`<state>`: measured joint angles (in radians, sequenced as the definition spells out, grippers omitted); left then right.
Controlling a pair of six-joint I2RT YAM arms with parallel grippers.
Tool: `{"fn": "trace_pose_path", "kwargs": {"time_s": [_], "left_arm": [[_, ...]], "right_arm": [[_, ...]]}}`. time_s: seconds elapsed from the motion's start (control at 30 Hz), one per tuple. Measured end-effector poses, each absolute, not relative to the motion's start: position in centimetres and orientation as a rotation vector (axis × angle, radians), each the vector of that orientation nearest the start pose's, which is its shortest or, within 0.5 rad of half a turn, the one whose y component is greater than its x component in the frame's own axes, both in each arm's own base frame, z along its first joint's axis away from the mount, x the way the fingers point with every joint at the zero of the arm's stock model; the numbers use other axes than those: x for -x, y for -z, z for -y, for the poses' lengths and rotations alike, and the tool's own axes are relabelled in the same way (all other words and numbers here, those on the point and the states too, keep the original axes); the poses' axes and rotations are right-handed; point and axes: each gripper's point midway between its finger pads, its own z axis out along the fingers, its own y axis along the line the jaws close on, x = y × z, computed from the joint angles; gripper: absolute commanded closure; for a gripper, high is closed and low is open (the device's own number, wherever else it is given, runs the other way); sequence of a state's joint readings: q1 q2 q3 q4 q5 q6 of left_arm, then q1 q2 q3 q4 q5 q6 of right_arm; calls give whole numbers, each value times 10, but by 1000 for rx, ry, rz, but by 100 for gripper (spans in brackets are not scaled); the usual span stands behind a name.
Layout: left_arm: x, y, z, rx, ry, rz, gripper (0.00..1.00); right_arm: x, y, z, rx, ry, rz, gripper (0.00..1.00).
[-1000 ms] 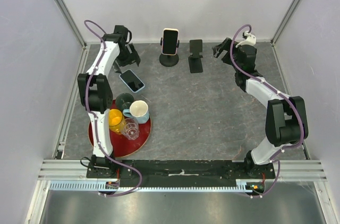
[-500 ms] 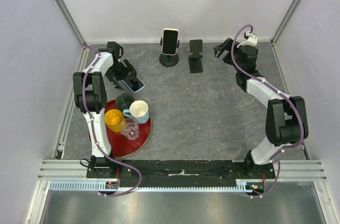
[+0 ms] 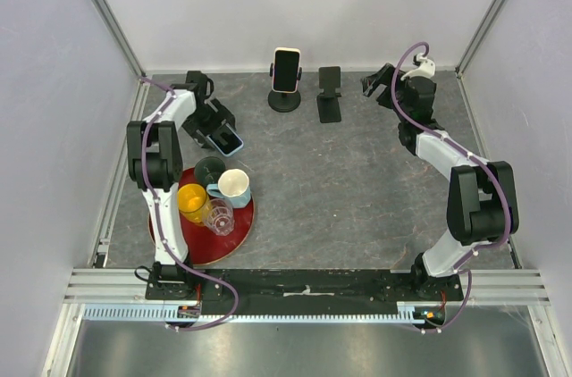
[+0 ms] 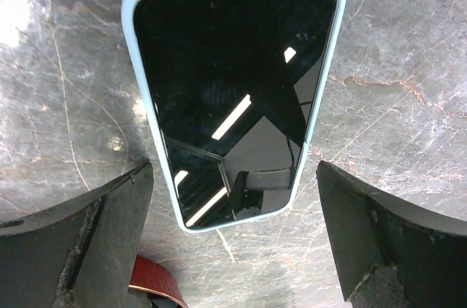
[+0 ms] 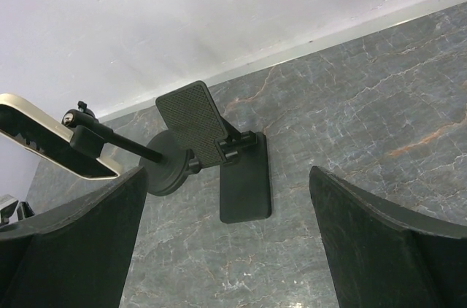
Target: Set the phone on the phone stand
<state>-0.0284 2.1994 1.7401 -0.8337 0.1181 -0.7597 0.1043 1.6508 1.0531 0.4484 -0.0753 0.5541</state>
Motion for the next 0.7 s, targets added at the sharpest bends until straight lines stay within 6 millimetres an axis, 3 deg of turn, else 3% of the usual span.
{"fn": "trace_pose_path", "kwargs": {"time_s": [0.57, 0.7], "left_arm": [[-453, -19, 66, 1178, -78, -2697, 1], [-451, -19, 65, 1211, -132, -2675, 7]], "right_arm": [[-509, -210, -81, -352, -559, -1727, 2], [-508, -208, -79, -360, -562, -1729, 2]]}}
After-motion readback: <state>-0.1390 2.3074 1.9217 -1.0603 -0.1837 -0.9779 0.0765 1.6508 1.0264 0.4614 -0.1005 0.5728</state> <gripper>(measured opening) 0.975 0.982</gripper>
